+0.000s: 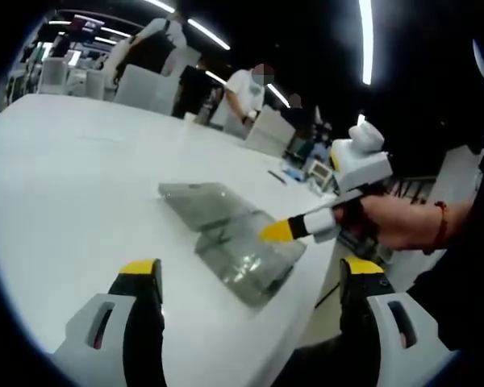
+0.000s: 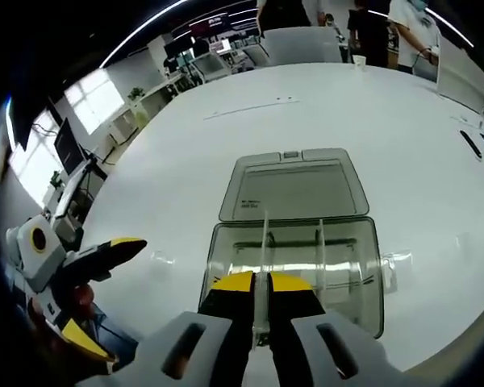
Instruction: Insert the divider into the dual guide fixture by aligning both edges with the guide slots and pushing it downward to the bottom, including one-sided entry, uneven engagement, binding, and posture correction.
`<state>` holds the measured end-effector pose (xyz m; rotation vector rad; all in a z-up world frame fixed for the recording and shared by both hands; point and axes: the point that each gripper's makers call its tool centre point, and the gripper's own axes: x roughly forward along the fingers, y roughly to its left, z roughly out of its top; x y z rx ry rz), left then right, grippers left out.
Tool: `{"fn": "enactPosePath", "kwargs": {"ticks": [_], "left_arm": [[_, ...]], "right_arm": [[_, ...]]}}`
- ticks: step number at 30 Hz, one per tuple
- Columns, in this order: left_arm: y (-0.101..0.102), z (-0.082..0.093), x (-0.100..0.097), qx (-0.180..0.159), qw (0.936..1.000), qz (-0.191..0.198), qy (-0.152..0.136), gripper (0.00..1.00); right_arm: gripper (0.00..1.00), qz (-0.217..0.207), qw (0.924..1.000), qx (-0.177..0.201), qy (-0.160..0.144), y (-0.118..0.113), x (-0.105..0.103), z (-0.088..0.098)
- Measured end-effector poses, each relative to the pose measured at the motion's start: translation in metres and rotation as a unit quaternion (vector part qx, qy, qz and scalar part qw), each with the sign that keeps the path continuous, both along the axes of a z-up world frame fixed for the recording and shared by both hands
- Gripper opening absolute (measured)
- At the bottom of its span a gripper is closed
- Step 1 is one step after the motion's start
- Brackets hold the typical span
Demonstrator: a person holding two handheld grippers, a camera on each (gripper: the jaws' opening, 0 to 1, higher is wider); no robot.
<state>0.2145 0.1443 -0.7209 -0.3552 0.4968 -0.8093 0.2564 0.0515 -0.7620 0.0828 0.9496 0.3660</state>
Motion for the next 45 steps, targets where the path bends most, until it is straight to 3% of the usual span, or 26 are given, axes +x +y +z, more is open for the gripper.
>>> {"fn": "enactPosePath", "kwargs": {"ticks": [20, 27, 33, 35, 37, 45], "left_arm": [[-0.003, 0.004, -0.006, 0.018, 0.9998, 0.003, -0.006, 0.89], [-0.009, 0.006, -0.01, 0.025, 0.9996, 0.005, -0.006, 0.89], [-0.019, 0.011, -0.013, 0.039, 0.9992, 0.002, -0.011, 0.89], [-0.022, 0.012, -0.012, 0.047, 0.9987, 0.009, -0.016, 0.9], [-0.026, 0.009, -0.013, 0.062, 0.9979, 0.006, -0.017, 0.9], [-0.04, 0.02, -0.014, 0.06, 0.9976, 0.027, -0.024, 0.9]], "right_arm": [[0.0, 0.071, 0.9965, -0.043, -0.007, 0.007, -0.002, -0.018], [0.01, 0.089, 0.9953, -0.031, -0.023, 0.006, -0.003, -0.018], [0.03, 0.141, 0.9888, -0.022, -0.043, 0.009, -0.002, -0.016], [0.04, 0.141, 0.989, -0.02, -0.038, 0.007, -0.004, -0.017], [0.08, 0.148, 0.9878, -0.016, -0.045, 0.006, -0.004, -0.017], [0.18, 0.183, 0.9813, 0.015, -0.057, 0.006, -0.005, -0.009]]}}
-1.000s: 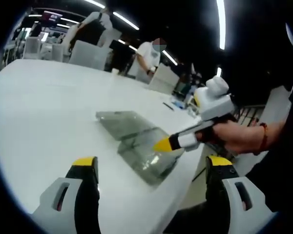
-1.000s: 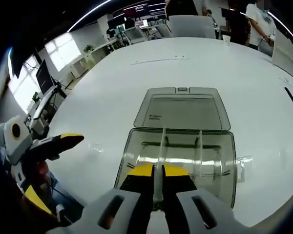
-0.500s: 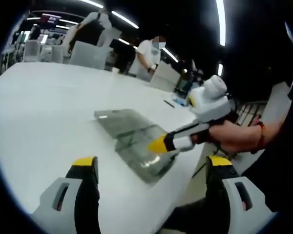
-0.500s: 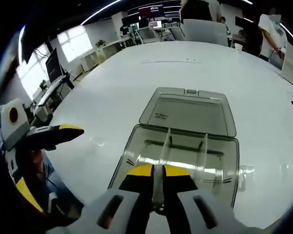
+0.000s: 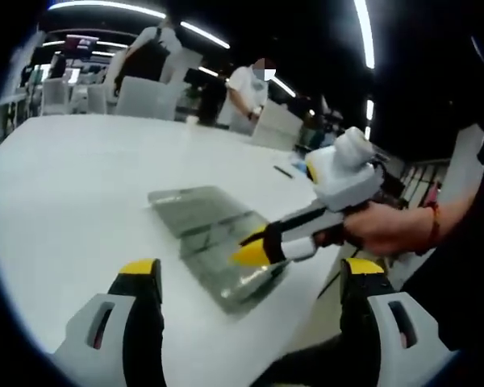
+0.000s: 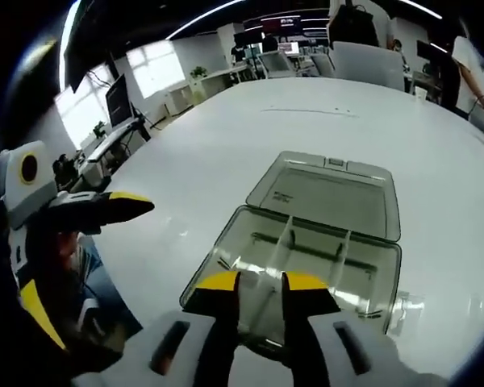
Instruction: Insert the divider into the dual guide fixture by aligning both edges with the guide slots and pushing it downward to the bottom, including one-sided entry, uneven engagement, binding, and posture correction.
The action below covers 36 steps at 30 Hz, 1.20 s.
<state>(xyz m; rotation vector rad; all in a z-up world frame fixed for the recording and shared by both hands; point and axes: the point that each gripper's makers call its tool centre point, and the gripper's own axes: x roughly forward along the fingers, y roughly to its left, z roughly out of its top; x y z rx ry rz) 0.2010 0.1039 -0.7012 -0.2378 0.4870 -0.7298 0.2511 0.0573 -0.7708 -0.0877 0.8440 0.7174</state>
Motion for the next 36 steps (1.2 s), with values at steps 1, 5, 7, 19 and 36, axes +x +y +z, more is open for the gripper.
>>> {"fn": "enactPosePath", "kwargs": {"ticks": [1, 5, 7, 19, 36], "left_arm": [[-0.003, 0.0, 0.0, 0.001, 1.0, 0.002, 0.001, 0.9], [-0.011, 0.004, 0.001, 0.004, 0.9999, 0.012, -0.004, 0.9], [-0.013, 0.006, 0.002, 0.002, 0.9998, 0.017, -0.005, 0.9], [-0.038, 0.012, 0.001, 0.004, 0.9992, 0.04, -0.008, 0.9], [-0.069, 0.015, 0.002, 0.011, 0.9993, 0.035, -0.007, 0.91]], "right_arm": [[0.2, 0.009, 0.9999, 0.007, -0.006, 0.0, 0.0, 0.003], [0.27, 0.02, 0.9993, 0.019, -0.026, -0.005, 0.002, 0.009], [0.28, 0.034, 0.9986, 0.033, -0.025, -0.003, 0.0, 0.012], [0.32, 0.076, 0.9926, 0.076, -0.056, -0.022, 0.0, 0.037], [0.51, 0.053, 0.986, 0.103, -0.12, -0.085, 0.014, 0.066]]}}
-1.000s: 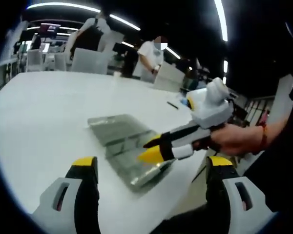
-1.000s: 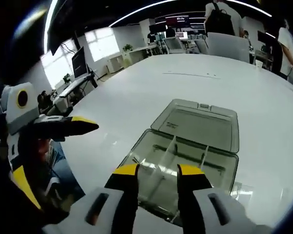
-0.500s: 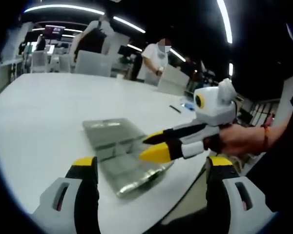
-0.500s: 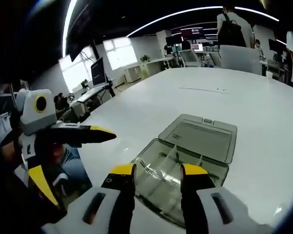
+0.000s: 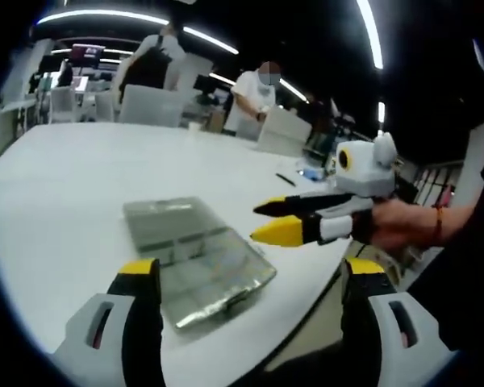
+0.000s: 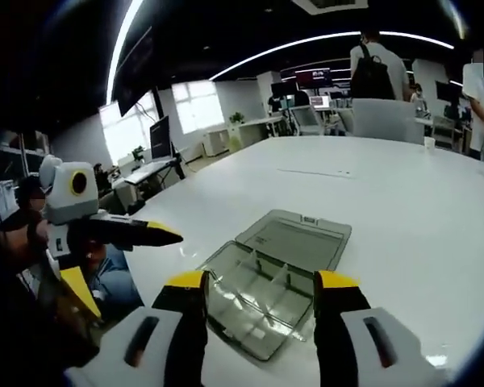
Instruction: Insert the divider into the dual guide fixture by aligning both edges with the guide slots and pushing it downward to the bottom, including one-sided entry, uneven engagement, binding, and posture correction.
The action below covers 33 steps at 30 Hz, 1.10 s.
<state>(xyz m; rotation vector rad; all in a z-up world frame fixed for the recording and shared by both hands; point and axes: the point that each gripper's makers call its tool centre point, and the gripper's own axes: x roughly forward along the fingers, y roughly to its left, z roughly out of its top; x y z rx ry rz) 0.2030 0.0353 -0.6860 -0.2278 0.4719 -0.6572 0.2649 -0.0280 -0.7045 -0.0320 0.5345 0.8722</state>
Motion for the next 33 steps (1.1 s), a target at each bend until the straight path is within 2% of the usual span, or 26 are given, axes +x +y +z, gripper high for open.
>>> {"fn": "enactPosePath", "kwargs": {"ticks": [4, 6, 9, 18, 22, 28, 33], "left_arm": [[-0.008, 0.002, 0.003, -0.001, 1.0, -0.005, 0.001, 0.91], [-0.012, 0.003, 0.004, 0.0, 1.0, -0.008, 0.0, 0.91], [-0.019, 0.003, 0.006, 0.001, 0.9999, -0.015, 0.001, 0.91], [-0.028, 0.005, 0.005, -0.002, 0.9998, -0.019, -0.008, 0.92], [-0.032, 0.0, 0.001, 0.006, 0.9996, -0.029, -0.005, 0.92], [-0.037, -0.003, -0.001, 0.017, 0.9991, -0.039, -0.002, 0.93], [-0.042, -0.004, -0.002, 0.009, 0.9991, -0.041, 0.002, 0.94]], "right_arm": [[0.52, -0.003, 1.0, -0.004, 0.001, -0.013, -0.002, 0.002], [0.54, -0.004, 0.9998, -0.013, -0.012, -0.022, -0.002, 0.003], [0.58, -0.008, 0.9998, -0.013, -0.014, -0.034, -0.002, 0.006], [0.63, -0.027, 0.9991, -0.024, -0.024, -0.065, -0.004, 0.007], [0.64, -0.037, 0.9987, -0.028, -0.023, -0.077, -0.005, 0.003], [0.65, -0.073, 0.997, -0.026, -0.01, -0.101, -0.006, -0.007], [0.66, -0.093, 0.9945, -0.05, -0.002, -0.122, -0.006, -0.018]]}}
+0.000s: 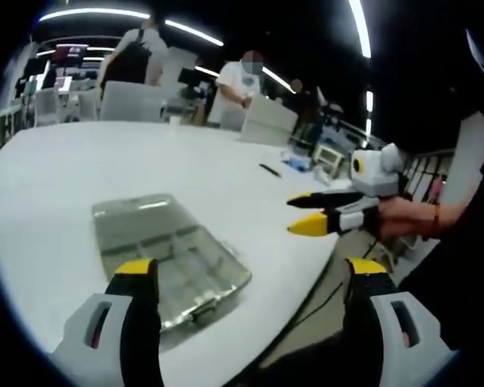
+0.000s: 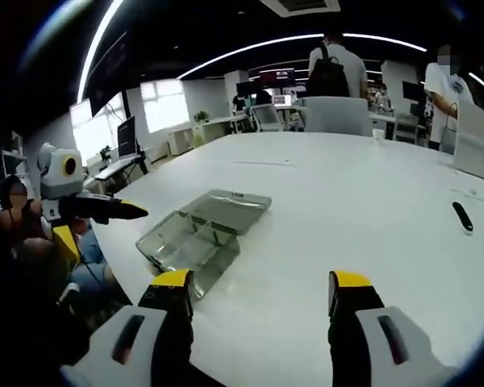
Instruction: Insert the divider into the dual guide fixture by aligning both edges with the guide slots and pushing it downward to the bottom, including one-sided entry, uneven engagement, binding, and posture correction.
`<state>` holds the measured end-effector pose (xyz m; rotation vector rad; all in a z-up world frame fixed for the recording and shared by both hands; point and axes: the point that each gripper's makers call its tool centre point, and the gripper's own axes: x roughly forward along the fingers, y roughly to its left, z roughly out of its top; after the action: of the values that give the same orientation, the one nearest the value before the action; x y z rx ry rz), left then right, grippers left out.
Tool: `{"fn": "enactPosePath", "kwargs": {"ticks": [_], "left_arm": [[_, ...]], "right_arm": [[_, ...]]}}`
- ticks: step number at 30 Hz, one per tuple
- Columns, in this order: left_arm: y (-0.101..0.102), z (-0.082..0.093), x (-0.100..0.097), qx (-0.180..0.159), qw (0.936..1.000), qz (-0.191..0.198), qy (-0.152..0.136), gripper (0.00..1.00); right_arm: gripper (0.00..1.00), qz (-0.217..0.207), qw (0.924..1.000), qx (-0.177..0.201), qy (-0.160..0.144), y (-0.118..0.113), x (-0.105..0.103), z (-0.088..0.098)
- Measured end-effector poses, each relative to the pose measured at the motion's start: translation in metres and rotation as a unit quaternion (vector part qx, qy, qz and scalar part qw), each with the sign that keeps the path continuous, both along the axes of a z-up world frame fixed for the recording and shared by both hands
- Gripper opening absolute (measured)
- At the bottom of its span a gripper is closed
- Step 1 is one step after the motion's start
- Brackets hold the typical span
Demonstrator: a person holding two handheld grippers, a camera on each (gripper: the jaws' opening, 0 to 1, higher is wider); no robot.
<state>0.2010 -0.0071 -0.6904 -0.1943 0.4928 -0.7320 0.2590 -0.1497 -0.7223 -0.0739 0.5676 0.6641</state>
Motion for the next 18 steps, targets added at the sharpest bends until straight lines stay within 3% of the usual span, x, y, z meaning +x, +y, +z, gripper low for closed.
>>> {"fn": "enactPosePath", "kwargs": {"ticks": [8, 13, 18], "left_arm": [[-0.009, 0.0, 0.005, 0.015, 0.9997, -0.011, -0.013, 0.98], [-0.01, 0.0, 0.01, 0.006, 0.9999, -0.003, -0.012, 0.99], [-0.011, -0.004, 0.014, 0.02, 0.9998, -0.002, -0.006, 0.99]], "right_arm": [[0.68, -0.028, 0.9995, -0.012, 0.008, -0.027, 0.006, -0.012], [0.7, -0.049, 0.9984, -0.02, 0.02, -0.042, 0.01, -0.022], [0.71, -0.066, 0.997, -0.026, 0.031, -0.058, 0.015, -0.033]]}}
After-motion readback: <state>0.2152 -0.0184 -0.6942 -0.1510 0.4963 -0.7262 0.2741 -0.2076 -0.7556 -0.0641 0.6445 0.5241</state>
